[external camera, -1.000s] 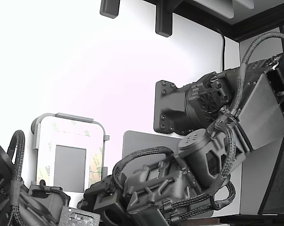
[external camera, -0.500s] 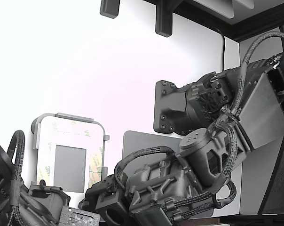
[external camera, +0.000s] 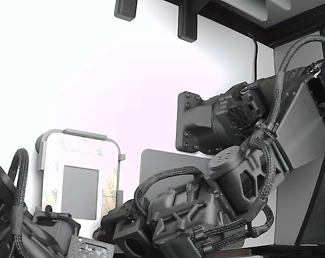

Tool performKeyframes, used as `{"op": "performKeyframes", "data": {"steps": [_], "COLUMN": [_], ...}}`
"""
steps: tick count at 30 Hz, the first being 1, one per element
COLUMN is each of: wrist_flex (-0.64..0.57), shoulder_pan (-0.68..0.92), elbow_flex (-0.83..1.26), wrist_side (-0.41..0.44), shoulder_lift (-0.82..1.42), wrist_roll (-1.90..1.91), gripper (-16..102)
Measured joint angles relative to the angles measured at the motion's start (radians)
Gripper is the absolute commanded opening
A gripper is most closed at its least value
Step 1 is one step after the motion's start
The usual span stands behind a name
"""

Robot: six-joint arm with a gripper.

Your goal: Peel off protective film from adhesive tape.

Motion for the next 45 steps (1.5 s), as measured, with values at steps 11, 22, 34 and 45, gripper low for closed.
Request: {"op": "performKeyframes", "data": {"steps": [11,22,34,45], "wrist_flex": [0.015,0.020,0.069,0.069], "shoulder_pan": [0.000,-0.003,-0.015,-0.031], "elbow_flex": [0.002,0.009,-0.037,-0.032], "wrist_side": [-0.002,-0.006,-0.012,-0.025], "shoulder_lift": [0.009,0.014,-0.012,-0.012], "wrist_roll": [-0.009,-0.035,-0.078,-0.103], "gripper": [-11,-11,-11,-10]}}
